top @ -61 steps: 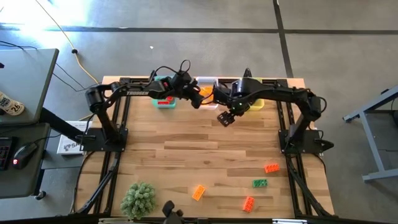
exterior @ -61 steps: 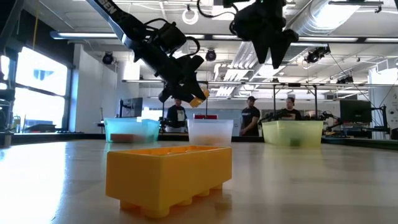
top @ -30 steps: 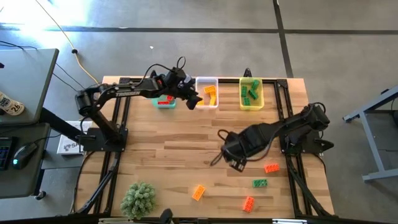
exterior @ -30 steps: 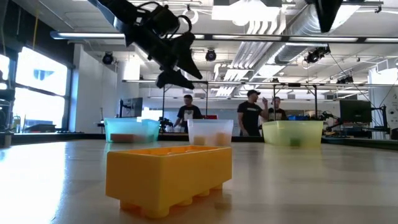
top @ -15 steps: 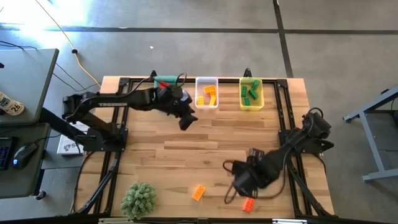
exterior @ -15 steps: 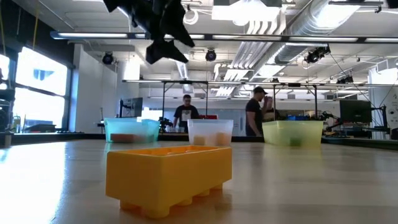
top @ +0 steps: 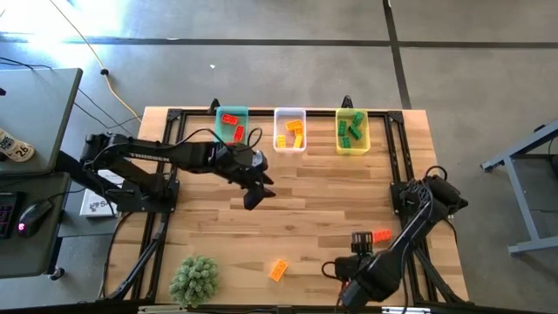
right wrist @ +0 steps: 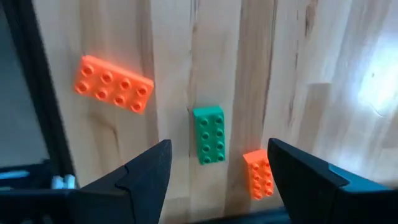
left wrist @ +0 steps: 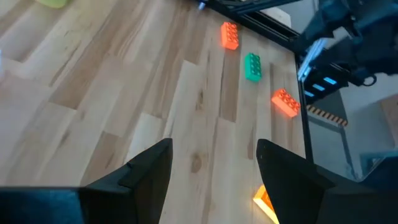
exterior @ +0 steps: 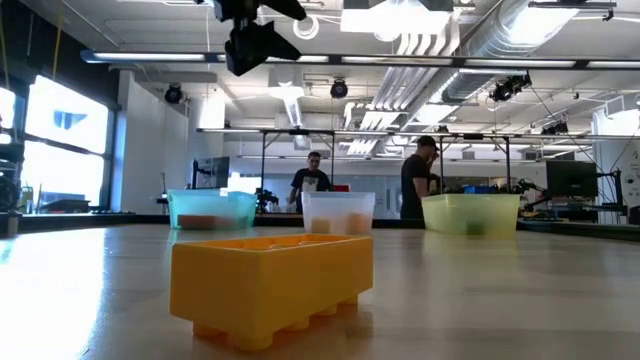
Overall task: Sort & place blocks by color
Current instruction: Put the green game piece into the yellow bin
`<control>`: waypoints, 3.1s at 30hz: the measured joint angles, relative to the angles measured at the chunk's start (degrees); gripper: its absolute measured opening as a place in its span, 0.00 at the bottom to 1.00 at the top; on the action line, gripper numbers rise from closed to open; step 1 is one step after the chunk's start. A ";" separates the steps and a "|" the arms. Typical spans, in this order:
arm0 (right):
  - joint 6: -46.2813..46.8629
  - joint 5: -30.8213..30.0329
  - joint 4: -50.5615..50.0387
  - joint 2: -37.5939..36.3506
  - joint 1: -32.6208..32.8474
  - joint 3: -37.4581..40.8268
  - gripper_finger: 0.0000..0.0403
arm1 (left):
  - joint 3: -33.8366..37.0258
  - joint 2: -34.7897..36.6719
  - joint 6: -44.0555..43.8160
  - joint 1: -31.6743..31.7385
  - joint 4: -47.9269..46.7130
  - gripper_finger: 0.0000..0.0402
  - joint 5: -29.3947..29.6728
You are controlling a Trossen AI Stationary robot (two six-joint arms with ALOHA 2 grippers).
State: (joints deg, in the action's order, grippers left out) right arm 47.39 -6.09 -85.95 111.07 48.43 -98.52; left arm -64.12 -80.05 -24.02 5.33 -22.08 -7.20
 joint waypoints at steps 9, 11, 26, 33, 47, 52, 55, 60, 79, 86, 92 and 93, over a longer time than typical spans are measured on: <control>0.22 -0.93 -3.83 -2.35 0.29 6.12 0.63 | 0.00 0.00 -0.02 -2.13 -0.24 0.56 3.61; 0.75 0.67 -3.29 -3.75 0.22 10.11 0.63 | 0.00 0.00 -0.02 -2.13 -0.47 0.56 3.62; -3.43 5.14 21.92 -11.30 0.48 29.10 0.63 | 0.00 -0.02 -0.93 -1.93 -0.46 0.56 7.02; -2.17 7.12 31.70 -11.30 0.49 35.03 0.63 | 0.00 -0.02 -0.93 -1.93 -0.46 0.56 7.02; 1.23 11.40 40.35 -11.30 -1.22 42.18 0.57 | 0.00 -0.07 -0.89 -1.93 -0.46 0.56 8.11; 3.02 12.35 41.17 -11.42 -2.05 42.40 0.30 | 0.00 -0.07 -0.88 -1.93 -0.46 0.56 8.87; 3.83 12.63 41.38 -11.46 -2.71 42.39 0.27 | 0.02 -0.07 -0.89 -1.93 -0.44 0.56 10.70; 6.38 12.67 41.99 -11.40 -4.12 42.17 0.27 | 0.00 -0.07 -0.68 -1.01 -0.44 0.56 12.42; -2.61 -4.68 36.65 -24.00 -28.03 40.41 0.27 | 0.00 -0.07 6.69 6.84 -0.37 0.56 12.71; -8.69 -12.58 35.87 -29.99 -44.07 40.41 0.27 | 0.00 -0.07 6.69 8.49 -0.35 0.56 13.02; -10.38 -17.91 35.87 -31.43 -57.95 40.39 0.27 | 0.00 -0.07 10.47 8.93 -0.35 0.56 13.01; -10.42 -18.54 35.89 -31.44 -59.99 40.39 0.27 | 0.00 -0.07 11.46 8.91 -0.34 0.56 13.00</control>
State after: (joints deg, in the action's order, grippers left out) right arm 36.98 -24.63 -50.06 79.63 -11.57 -58.13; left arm -64.12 -80.12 -12.55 14.24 -22.43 5.79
